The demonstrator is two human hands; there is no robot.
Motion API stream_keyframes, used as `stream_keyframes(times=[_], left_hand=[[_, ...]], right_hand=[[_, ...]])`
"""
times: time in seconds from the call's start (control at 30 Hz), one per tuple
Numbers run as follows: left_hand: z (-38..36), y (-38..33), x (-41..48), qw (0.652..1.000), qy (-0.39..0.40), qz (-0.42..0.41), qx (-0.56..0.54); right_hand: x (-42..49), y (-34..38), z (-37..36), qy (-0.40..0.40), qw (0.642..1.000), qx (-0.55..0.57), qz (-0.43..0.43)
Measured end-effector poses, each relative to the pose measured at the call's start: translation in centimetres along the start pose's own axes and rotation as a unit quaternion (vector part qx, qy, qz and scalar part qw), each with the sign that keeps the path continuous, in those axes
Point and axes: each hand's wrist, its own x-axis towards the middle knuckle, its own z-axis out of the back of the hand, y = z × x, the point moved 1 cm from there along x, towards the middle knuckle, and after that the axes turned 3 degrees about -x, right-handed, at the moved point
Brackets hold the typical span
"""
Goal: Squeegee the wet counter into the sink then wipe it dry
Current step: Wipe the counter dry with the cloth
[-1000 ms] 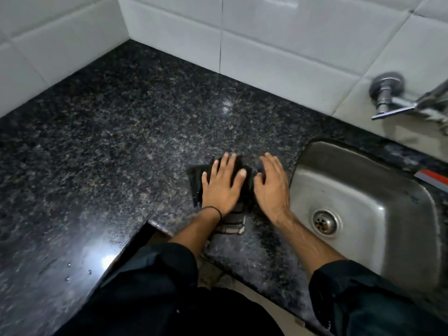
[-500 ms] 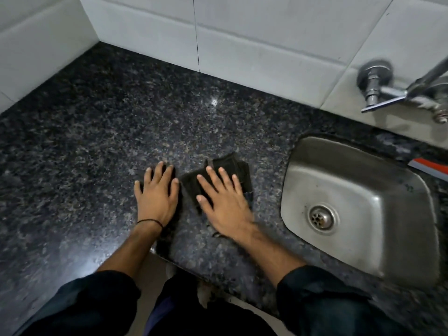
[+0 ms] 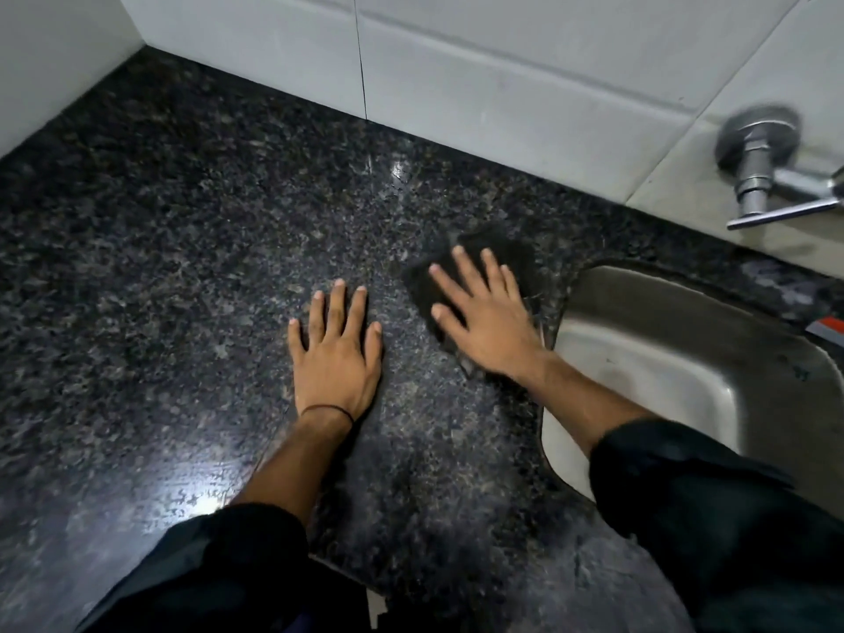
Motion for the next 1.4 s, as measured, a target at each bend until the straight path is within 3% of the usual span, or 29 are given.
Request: stream_keyframes(times=[0.07,0.13,0.3,0.4,0.5,0.6,0.67,0.73,0.8,0.87,0.93,1.0,1.27,1.4], left_hand=[[-0.3,-0.1,0.2,1.000,-0.005,0.009,0.006],[-0.3,0.0,0.1,1.000,-0.005,0.008,0.008],[-0.5,-0.1,0.4,1.000,-0.002,0.014,0.015],[-0.6,-0.1,0.5,1.000,-0.004,0.017,0.014],[-0.6,-0.1,0.6,1.000,-0.007,0.021,0.015],[-0.5,-0.1,0.5,0.999,-0.014,0.022,0.018],[-0.5,-0.1,0.4,1.000,-0.014,0.022,0.015],[-0.5,-0.1,0.5,1.000,-0.010,0.022,0.010],[-0.5,-0.1,0.4,1.000,-0.006,0.021,0.004],[-0.4,-0.2,0.4,1.000,-0.003,0.021,-0.003],[-0.4,-0.2,0.4,1.000,-0.003,0.025,-0.007],[-0.4,-0.2,0.3,1.000,0.000,0.024,-0.009],[0.2,0.3,0.1,0.998,0.013,0.002,-0.055],[1.6,1.2,-0.6,0.990,0.033,-0.020,-0.134]], right_hand=[[-0.7,-1.4,0.2,0.013,0.993,-0.018,0.119],[0.8,-4.3,0.6,0.017,0.988,-0.032,0.148],[10.1,-8.2,2.0,-0.005,0.998,-0.004,-0.055],[14.6,-4.8,2.2,0.008,0.996,0.019,-0.086],[16.5,-0.1,2.0,0.024,0.999,0.014,-0.026],[14.0,2.1,1.5,0.033,0.993,-0.008,0.112],[11.0,0.3,1.4,0.035,0.972,-0.023,0.232],[9.1,-3.8,1.9,0.037,0.962,-0.035,0.267],[8.3,-8.4,2.4,0.032,0.983,-0.034,0.178],[7.8,-11.4,2.6,0.021,0.999,-0.012,0.026],[7.6,-11.0,2.3,0.016,0.996,0.007,-0.086],[7.0,-8.2,1.7,0.010,0.991,0.014,-0.134],[-6.2,6.5,-1.1,-0.014,0.998,0.009,-0.062],[-17.3,9.9,-2.0,0.010,0.999,-0.002,0.037]])
